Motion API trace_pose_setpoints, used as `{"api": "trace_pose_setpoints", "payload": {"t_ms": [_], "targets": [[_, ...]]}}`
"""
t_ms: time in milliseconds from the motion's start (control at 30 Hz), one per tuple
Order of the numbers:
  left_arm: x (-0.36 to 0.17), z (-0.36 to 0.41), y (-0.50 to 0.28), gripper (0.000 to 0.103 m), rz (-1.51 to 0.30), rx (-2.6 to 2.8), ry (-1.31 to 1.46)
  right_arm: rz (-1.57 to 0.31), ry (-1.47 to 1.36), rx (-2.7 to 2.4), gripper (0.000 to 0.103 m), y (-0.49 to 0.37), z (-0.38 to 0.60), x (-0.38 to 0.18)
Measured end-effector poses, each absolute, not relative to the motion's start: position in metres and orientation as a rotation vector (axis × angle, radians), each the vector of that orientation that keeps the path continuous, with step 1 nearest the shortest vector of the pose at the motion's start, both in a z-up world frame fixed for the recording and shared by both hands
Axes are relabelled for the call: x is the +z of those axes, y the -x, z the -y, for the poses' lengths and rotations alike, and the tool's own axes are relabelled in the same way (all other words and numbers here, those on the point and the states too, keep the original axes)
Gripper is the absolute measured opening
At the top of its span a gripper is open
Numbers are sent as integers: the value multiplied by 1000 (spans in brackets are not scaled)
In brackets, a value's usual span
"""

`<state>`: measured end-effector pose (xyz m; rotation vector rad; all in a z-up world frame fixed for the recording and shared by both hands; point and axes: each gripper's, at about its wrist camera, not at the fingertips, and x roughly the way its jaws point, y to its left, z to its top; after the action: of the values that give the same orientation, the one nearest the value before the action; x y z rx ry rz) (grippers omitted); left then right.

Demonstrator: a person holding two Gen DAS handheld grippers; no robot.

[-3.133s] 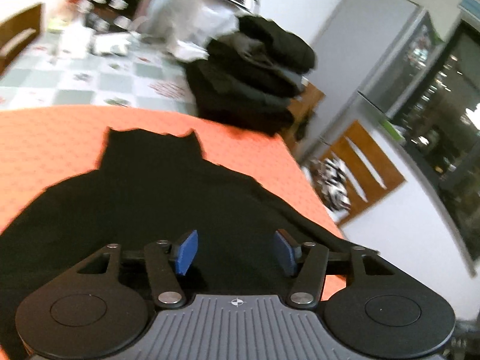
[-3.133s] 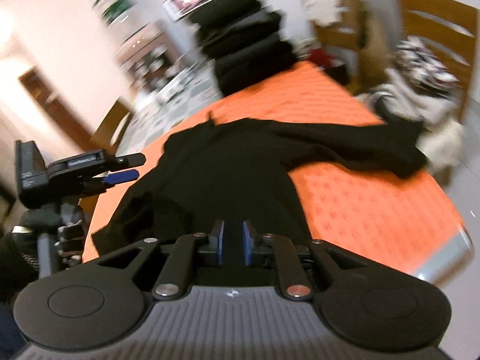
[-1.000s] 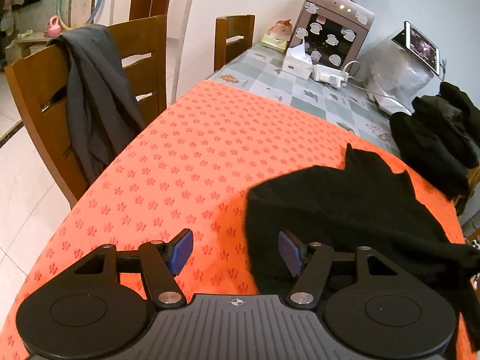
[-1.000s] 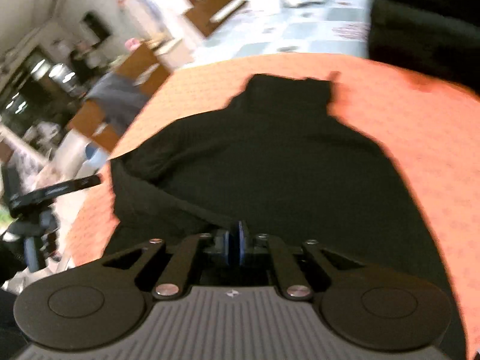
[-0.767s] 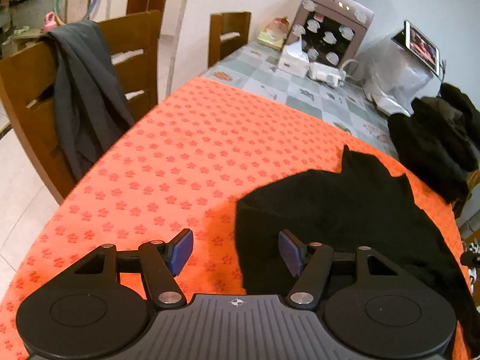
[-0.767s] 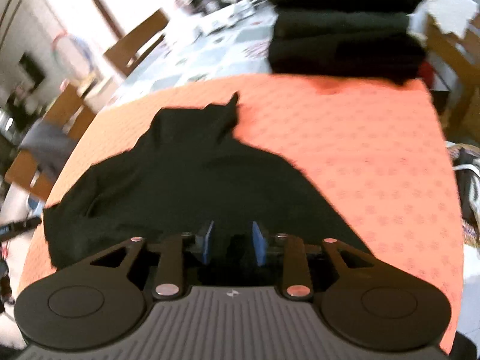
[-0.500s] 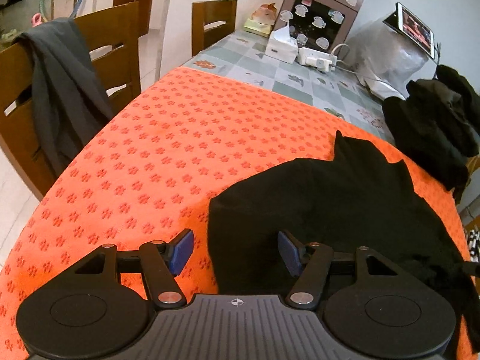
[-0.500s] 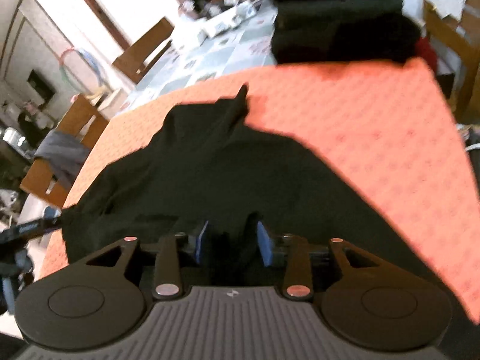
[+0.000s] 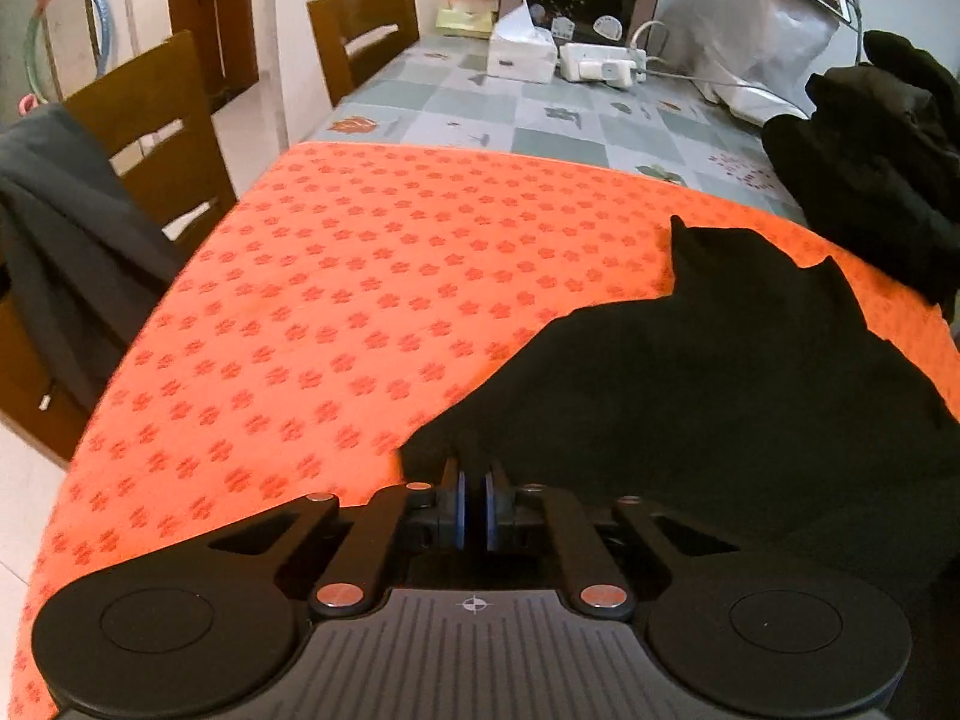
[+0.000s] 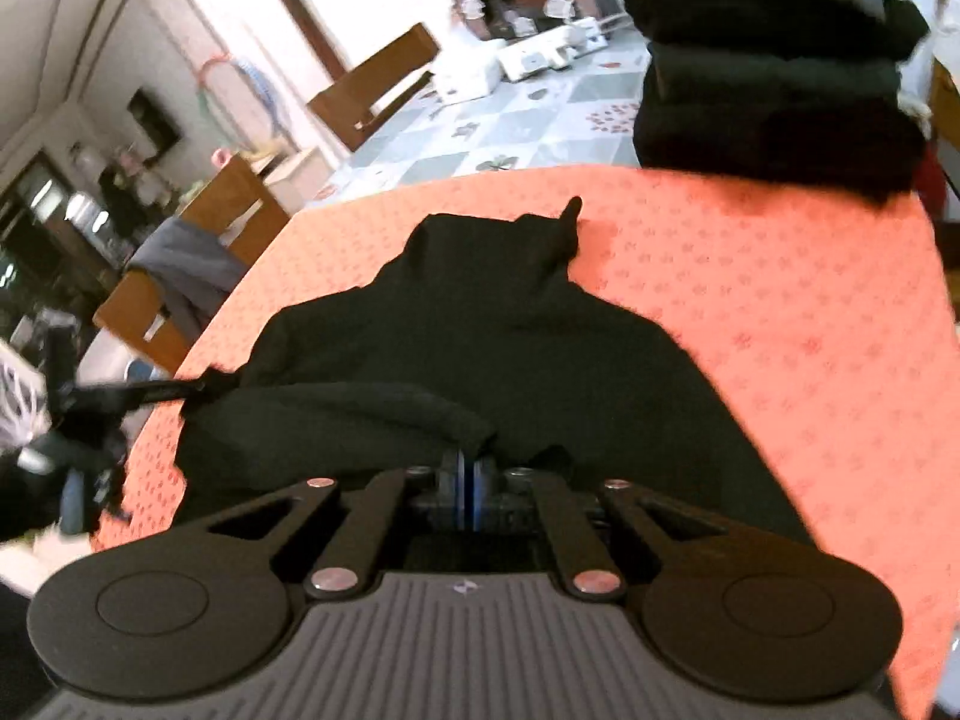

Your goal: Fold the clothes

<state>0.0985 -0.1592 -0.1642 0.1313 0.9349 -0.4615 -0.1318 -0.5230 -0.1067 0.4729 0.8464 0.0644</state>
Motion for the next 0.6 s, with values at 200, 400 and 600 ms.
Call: {"api": "trace_pose_setpoints", "payload": {"t_ms": [200, 400, 600], "targets": [[-164, 157, -108, 28, -935, -481, 21, -1031, -405, 50, 12, 141, 523, -147], [-133, 132, -81, 39, -873, -555, 88, -956, -542, 41, 31, 167, 539, -143], [-137, 132, -39, 39, -915, -686, 9, -901, -739, 15, 31, 156, 565, -150]]}}
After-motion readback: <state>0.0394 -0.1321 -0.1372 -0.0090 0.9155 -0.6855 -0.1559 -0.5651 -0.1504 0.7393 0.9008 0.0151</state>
